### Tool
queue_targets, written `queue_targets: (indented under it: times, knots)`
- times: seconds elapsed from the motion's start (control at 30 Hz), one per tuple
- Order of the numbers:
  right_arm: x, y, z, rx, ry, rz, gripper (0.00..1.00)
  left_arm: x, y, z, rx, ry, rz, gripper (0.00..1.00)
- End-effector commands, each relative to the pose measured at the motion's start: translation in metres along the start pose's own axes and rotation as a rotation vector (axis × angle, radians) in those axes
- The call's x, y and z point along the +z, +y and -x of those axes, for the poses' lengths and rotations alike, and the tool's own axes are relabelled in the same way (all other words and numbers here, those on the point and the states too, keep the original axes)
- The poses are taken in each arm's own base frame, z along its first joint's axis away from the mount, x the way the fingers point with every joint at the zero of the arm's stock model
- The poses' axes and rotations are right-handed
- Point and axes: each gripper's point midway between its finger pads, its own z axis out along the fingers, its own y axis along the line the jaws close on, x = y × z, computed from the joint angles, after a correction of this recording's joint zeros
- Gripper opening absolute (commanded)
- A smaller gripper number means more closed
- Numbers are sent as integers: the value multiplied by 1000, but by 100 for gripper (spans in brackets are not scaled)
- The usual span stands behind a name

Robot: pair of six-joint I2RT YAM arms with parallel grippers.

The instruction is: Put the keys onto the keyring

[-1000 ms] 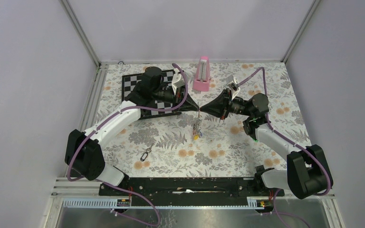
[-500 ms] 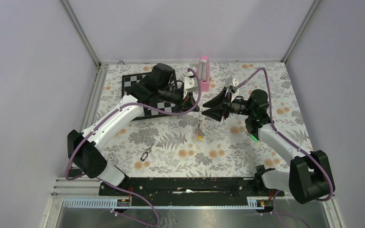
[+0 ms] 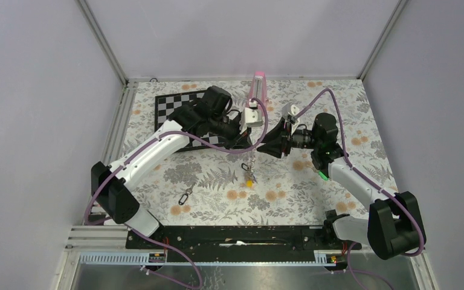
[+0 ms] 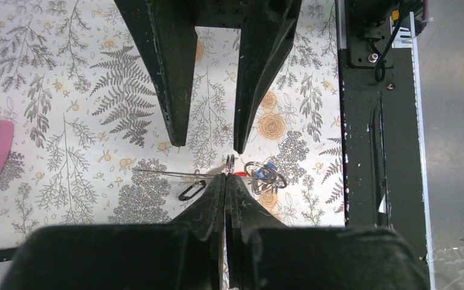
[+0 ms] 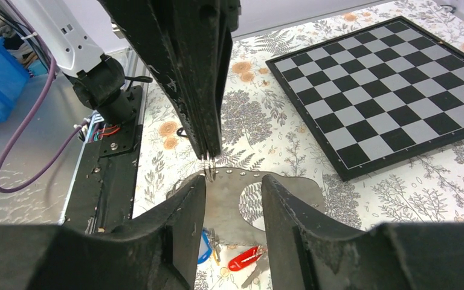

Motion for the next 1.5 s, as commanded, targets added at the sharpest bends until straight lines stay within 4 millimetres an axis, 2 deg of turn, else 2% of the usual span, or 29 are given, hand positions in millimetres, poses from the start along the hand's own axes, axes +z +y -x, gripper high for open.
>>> queue_targets:
  times: [0.0,0.17,0.23,0.47,0.53,0.57,0.63,0.67,0.73,0.8,0.9,1.0,1.17,1.47]
  knots:
    - [4,15,16,-75,-15,68,46,-5,6,26,65,-49,27,0]
    - [9,19,11,-68,-4,89,42,-1,6,26,57,-46,20,0]
    - [10,18,9,-64,1,90,38,-1,6,27,57,-48,17,0]
    - [12,16,7,-60,6,80,12,-1,5,29,60,-52,13,0]
    - [12,14,8,-64,5,69,2,-2,4,28,65,-53,12,0]
    - [12,14,9,-68,2,64,0,-3,3,28,73,-54,9,0]
    - [12,13,14,-64,-11,54,0,-5,1,27,96,-57,6,0]
    - [11,13,18,-63,-23,51,0,-7,1,25,107,-59,5,3]
    - [10,14,28,-46,-56,48,0,-15,-1,27,121,-94,-3,19]
    - [7,15,42,-51,-114,45,0,-25,-1,29,123,-162,-30,29]
    - [6,17,51,-22,-171,45,0,-37,-3,33,85,-309,-85,41]
    - [7,16,51,1,-181,43,0,-38,-5,35,62,-388,-95,48]
    - [6,17,51,10,-209,38,0,-34,-2,39,17,-429,-106,47]
    - [5,17,49,14,-213,34,0,-27,-1,40,-26,-448,-142,37]
